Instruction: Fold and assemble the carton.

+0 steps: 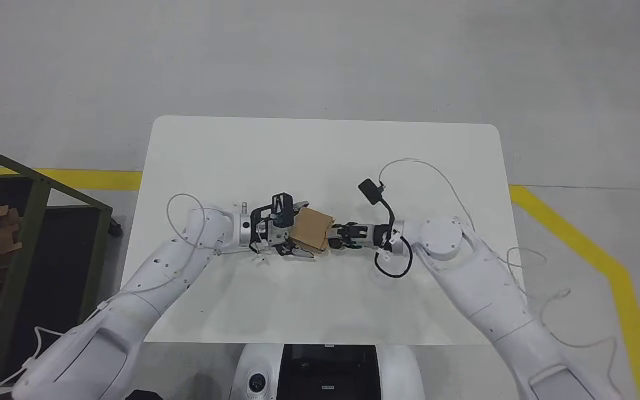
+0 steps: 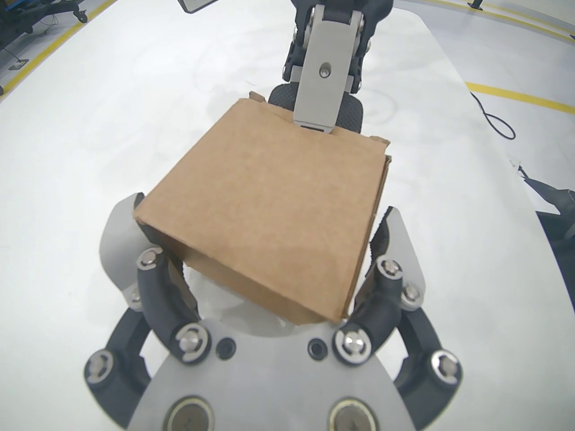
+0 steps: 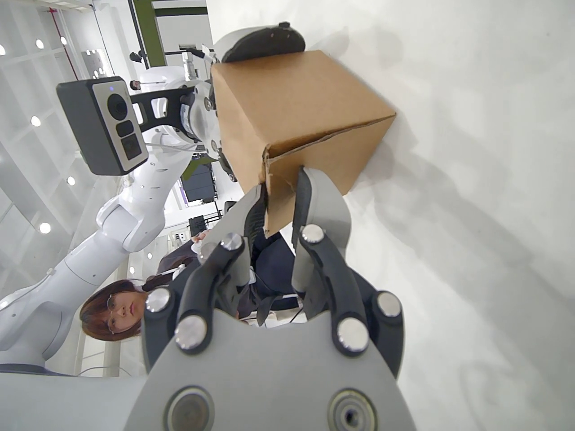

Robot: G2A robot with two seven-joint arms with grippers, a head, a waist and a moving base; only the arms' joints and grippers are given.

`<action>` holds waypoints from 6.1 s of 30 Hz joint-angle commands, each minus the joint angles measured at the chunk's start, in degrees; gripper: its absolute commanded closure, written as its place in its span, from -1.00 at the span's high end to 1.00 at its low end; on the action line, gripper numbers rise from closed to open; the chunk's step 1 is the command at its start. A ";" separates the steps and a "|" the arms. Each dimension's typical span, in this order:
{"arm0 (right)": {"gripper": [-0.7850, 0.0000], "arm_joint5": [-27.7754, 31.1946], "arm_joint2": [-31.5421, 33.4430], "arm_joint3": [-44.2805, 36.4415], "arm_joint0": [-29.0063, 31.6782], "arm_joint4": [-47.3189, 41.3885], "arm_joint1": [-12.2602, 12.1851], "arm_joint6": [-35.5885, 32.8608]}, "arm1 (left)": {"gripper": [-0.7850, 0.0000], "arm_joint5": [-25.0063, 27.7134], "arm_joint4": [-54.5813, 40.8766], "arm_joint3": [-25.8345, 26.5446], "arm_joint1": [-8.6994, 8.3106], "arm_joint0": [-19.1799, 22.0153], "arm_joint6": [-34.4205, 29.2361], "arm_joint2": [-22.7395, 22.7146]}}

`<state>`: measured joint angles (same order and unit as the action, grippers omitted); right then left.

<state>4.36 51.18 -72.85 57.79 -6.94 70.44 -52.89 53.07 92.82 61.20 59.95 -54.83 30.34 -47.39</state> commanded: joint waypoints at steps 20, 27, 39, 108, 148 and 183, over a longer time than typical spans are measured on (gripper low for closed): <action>-0.98 0.87 4.30 -3.30 4.73 -0.29 -1.62 -0.47 | 1.00 0.22 -0.42 -0.84 0.20 0.47 -0.52 0.27; -1.00 1.14 2.67 -1.82 3.57 -1.21 -1.08 -1.03 | 1.00 0.22 -0.50 -0.62 0.29 0.55 -0.74 0.45; -1.00 1.44 -0.08 -0.15 1.07 -1.61 -0.01 -0.95 | 1.00 0.27 -0.46 -0.49 0.29 0.48 -0.78 0.50; 1.00 -5.72 -7.16 -21.49 6.69 13.32 0.22 4.03 | 1.00 -4.93 -4.92 10.68 -10.62 -19.70 8.81 -28.77; 1.00 -5.74 -1.59 -32.13 15.24 57.48 -3.25 20.70 | 1.00 -4.84 -5.11 10.78 -10.68 -19.62 8.69 -29.13; 0.25 -8.90 -8.98 -17.63 5.44 62.97 2.06 21.04 | 1.00 -4.84 -5.11 10.78 -10.68 -19.62 8.69 -29.13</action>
<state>-4.56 42.17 -90.56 63.26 55.96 72.42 -31.78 48.23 87.72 71.98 49.27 -74.45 39.03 -76.52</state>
